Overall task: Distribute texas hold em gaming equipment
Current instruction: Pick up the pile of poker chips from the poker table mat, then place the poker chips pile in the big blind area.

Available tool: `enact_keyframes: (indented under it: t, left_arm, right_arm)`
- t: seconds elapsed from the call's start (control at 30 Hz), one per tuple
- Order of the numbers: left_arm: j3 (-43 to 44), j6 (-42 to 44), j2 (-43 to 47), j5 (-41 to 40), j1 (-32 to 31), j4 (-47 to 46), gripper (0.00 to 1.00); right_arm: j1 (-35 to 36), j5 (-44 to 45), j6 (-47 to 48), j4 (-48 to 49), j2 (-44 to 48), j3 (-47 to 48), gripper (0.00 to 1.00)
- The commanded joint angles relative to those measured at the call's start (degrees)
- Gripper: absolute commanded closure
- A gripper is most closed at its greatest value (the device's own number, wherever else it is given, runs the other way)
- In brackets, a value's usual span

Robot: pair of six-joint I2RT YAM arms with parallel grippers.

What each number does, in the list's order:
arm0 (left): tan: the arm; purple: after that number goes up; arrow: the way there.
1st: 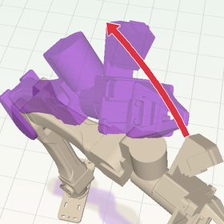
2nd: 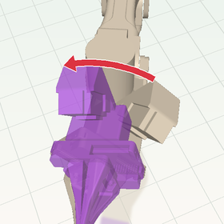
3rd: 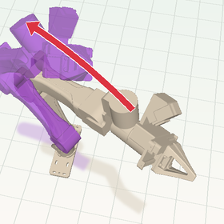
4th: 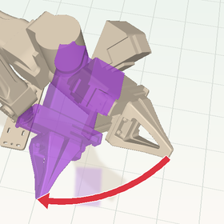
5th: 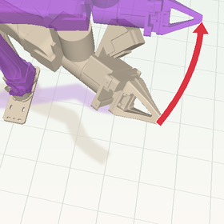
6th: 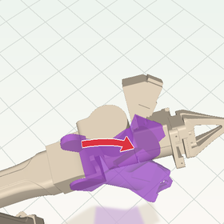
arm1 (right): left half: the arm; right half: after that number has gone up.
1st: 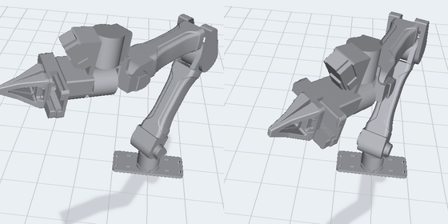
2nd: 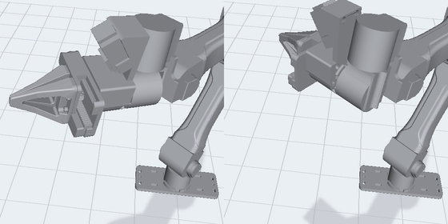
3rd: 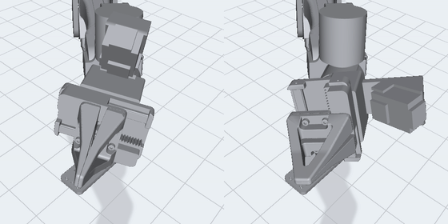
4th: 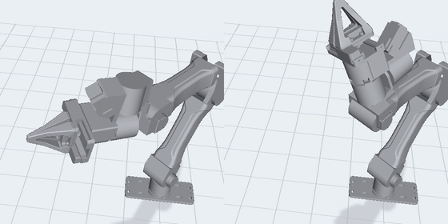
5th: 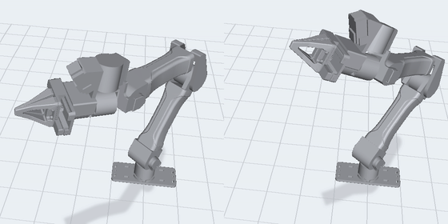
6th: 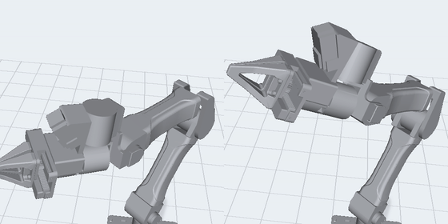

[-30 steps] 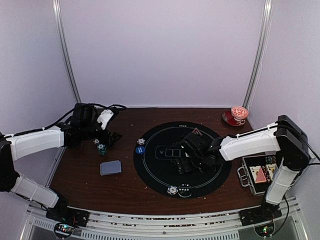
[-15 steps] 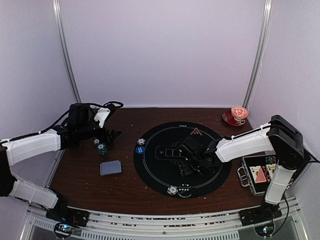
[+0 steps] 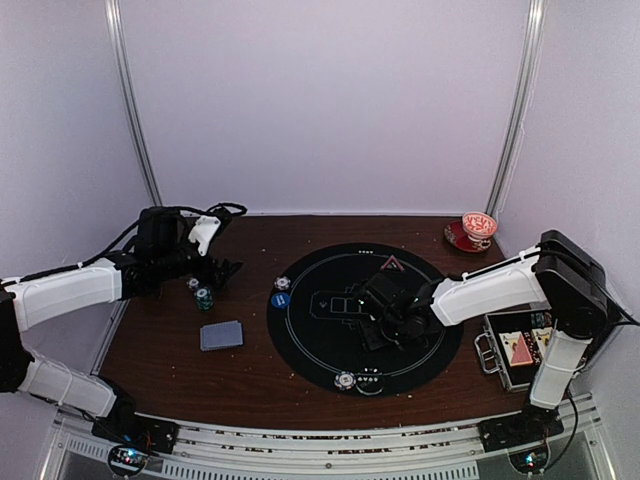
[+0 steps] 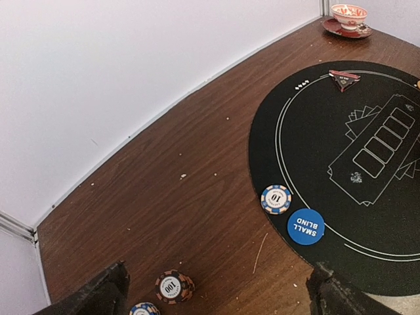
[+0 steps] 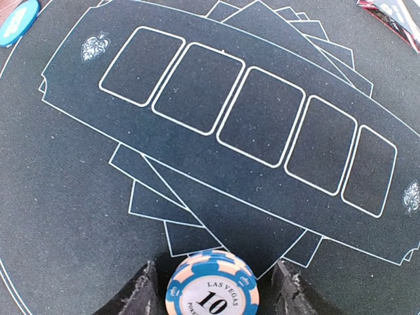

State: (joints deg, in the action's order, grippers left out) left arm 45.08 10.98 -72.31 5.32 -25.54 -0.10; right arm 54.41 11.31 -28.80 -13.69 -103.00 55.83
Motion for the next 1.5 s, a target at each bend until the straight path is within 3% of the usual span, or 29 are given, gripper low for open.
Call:
enact_keyframes:
  t: [0.0,0.37,0.87,1.47]
  left_arm:
    - [-0.61,-0.44,0.20,-0.80,0.17,-3.31,0.02]
    - [-0.78,-0.44,0.44,-1.66,0.14,-3.62,0.02]
    - [-0.96,-0.47,0.37,-2.01,0.19,-3.81,0.02]
    - [-1.05,-0.57,0.42,-1.55,0.19,-3.69,0.02]
  right_arm:
    - [0.42,-0.51,-0.86,0.81,0.06,-1.94,0.43]
    - [0.42,0.51,-2.01,0.16,2.20,-2.92,0.59]
    - [-0.07,7.94,-2.97,-3.41,11.34,-5.03,0.60]
    - [-10.77,10.01,-7.66,-2.13,31.03,-25.04,0.60]
